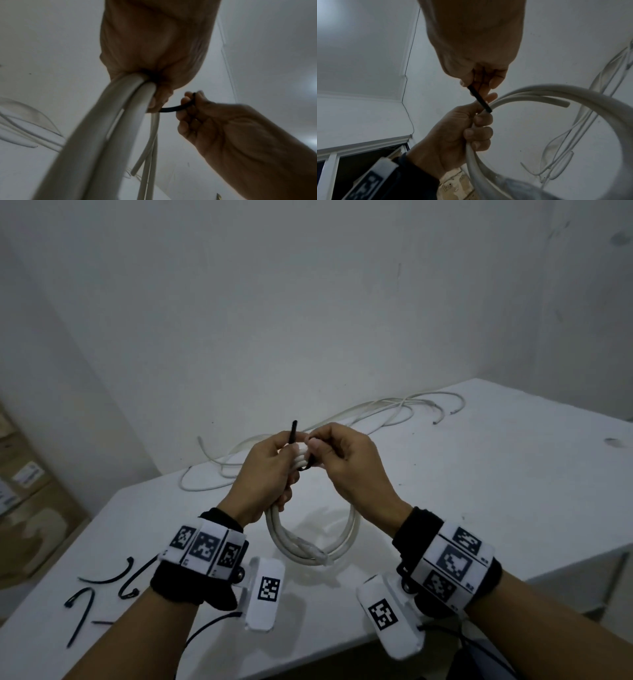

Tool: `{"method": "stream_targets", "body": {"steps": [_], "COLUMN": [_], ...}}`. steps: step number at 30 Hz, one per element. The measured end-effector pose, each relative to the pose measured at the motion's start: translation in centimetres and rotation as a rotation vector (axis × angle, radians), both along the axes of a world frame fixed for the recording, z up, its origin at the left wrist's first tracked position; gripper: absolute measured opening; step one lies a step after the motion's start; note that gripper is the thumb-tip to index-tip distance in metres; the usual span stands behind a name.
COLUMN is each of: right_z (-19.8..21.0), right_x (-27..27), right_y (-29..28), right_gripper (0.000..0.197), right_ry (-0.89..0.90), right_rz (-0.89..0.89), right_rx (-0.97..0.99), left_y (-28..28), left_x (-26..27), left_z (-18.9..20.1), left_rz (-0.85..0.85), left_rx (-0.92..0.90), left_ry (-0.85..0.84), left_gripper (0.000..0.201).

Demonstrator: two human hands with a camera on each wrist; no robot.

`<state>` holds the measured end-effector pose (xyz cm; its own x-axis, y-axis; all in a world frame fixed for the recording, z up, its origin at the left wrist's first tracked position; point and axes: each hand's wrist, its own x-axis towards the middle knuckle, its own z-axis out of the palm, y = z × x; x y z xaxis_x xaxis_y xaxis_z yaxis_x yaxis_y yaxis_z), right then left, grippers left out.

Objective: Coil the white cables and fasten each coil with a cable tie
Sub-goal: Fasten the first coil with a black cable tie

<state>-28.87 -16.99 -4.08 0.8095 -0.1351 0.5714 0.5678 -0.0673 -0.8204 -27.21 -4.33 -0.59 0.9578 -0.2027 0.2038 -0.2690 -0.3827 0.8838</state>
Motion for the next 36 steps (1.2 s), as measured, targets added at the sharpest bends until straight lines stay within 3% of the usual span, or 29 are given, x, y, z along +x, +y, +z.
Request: {"method": "stream_targets", "body": {"steps": [6,12,22,36], "right_z": [0.2,0.0,-0.1,-0.8], "right_x": [-0.3,-0.1,0.3,-0.3], "right_y": [0.5,0.5,-0.3,-0.5], "right_gripper": [0.019,0.022,0.019,0.019], "right_ry": [-0.071,-0.069,0.008,-0.038], "right_rz": [-0.135,-0.116,0.017,0.061], "right_rx": [0.129,0.297,0.280,0.326], "left_y": [-1.4,-1.9,-1.9,-2.4], "left_x": [-1.1,-1.7,-2.0,-1.9], "left_z": [-0.4,-0.2,-0.4,-0.8], "left_rz": [0.054,0.084,0.140,0.168], "left_rx": [0.022,0.064,0.117,0.174], "left_ry": [-0.134,-0.117,-0.168,-0.172], "left_gripper": [0.033,0.044,0.035,0.030]}}
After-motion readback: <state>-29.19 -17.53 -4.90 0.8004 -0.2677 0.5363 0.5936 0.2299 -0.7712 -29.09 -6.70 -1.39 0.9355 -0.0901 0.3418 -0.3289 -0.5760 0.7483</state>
